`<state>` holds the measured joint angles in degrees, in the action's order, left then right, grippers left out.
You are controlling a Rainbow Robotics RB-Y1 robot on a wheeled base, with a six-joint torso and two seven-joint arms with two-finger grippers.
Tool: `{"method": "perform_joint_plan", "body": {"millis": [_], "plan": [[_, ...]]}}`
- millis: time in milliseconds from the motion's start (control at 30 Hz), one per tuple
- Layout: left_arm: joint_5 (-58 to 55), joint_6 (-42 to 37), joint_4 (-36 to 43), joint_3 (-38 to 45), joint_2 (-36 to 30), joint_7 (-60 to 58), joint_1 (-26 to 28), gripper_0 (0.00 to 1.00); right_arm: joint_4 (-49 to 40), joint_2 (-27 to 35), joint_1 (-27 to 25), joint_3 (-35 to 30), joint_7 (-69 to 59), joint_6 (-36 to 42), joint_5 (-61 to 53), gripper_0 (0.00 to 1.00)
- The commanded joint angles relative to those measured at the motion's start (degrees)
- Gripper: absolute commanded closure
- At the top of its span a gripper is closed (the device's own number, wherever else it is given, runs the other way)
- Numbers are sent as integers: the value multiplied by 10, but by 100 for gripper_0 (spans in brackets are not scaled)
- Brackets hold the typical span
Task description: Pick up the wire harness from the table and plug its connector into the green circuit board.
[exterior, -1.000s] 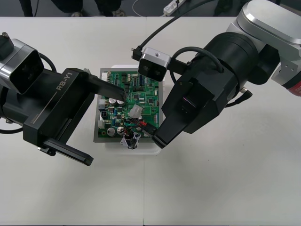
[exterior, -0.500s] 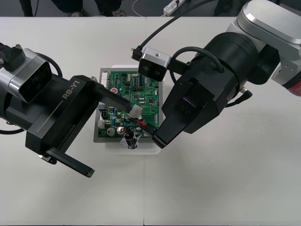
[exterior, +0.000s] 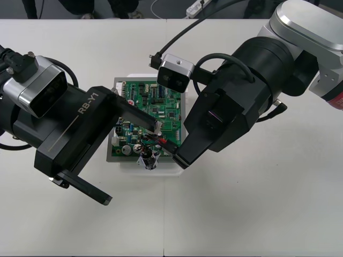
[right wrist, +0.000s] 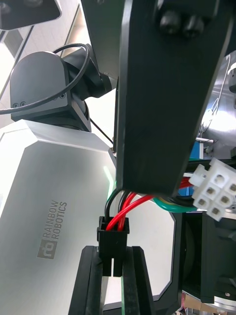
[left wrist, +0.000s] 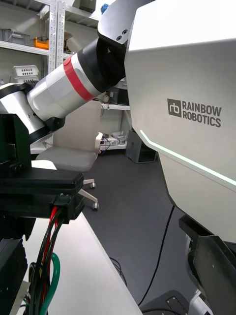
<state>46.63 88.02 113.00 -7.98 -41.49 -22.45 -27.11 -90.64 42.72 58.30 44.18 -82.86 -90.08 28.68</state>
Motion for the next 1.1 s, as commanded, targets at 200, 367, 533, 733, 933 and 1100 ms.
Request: {"method": "perform_joint_plan", "body": {"millis": [200, 367, 533, 733, 933, 1100], "plan": [[7, -51, 18, -27, -19, 4, -39, 0, -8, -10, 27, 6, 3, 1, -11, 100], [19, -54, 13, -27, -18, 3, -50, 0, -8, -10, 27, 7, 3, 1, -11, 100], [19, -54, 5, -30, -14, 2, -58, 0, -8, -10, 27, 7, 3, 1, -11, 100], [18, -54, -10, -44, -13, 1, -76, 0, -8, -10, 27, 7, 3, 1, -11, 100], [17, -54, -24, -53, -13, 0, -89, 0, -8, -10, 27, 7, 3, 1, -11, 100], [16, -54, -41, -63, -13, 2, -103, 0, -9, -10, 27, 6, 3, 1, -11, 100]]}}
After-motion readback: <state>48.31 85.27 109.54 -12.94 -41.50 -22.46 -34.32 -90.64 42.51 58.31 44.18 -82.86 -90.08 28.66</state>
